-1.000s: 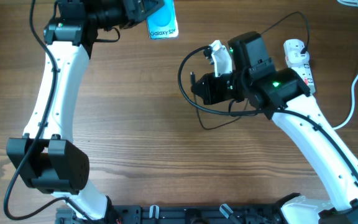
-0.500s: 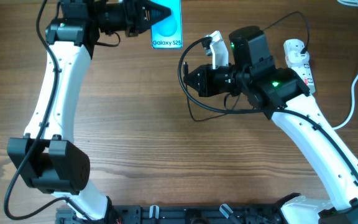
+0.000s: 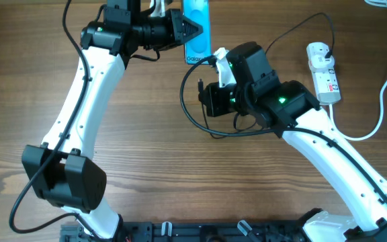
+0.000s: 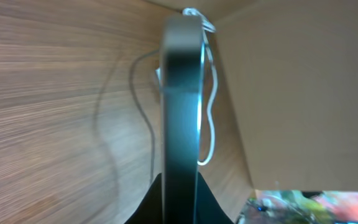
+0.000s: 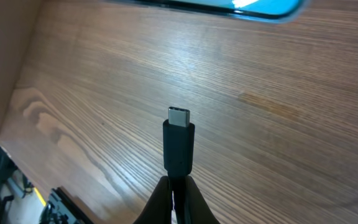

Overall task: Plug charger to phone and switch on socket
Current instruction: 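Lift the plug with the right gripper toward the phone's bottom port, then push the USB-C plug up into the phone's bottom port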

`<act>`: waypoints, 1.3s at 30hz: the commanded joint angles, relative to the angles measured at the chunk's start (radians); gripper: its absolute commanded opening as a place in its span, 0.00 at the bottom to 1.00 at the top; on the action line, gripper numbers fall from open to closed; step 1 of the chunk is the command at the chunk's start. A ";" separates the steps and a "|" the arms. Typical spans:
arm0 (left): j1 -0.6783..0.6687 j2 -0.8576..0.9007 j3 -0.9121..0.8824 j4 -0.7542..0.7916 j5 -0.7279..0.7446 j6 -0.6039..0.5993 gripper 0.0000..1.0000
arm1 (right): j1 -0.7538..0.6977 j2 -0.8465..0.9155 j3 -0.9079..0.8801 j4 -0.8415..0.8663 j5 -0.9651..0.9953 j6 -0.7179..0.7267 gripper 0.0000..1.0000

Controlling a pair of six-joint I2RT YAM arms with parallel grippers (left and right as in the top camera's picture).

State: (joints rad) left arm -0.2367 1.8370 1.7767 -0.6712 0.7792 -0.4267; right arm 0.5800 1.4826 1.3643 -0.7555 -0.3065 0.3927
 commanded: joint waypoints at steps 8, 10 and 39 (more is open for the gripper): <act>-0.003 0.018 0.007 -0.001 0.043 0.034 0.04 | 0.002 0.001 0.066 0.003 0.044 -0.007 0.04; -0.003 0.018 0.007 -0.002 0.054 0.034 0.04 | 0.002 0.002 0.066 0.003 0.044 0.000 0.04; -0.003 0.018 0.007 0.016 0.185 0.083 0.04 | 0.002 0.039 0.066 0.022 0.049 0.063 0.04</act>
State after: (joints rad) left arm -0.2367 1.8542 1.7767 -0.6659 0.9226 -0.3775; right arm 0.5800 1.5139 1.4017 -0.7429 -0.2604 0.4458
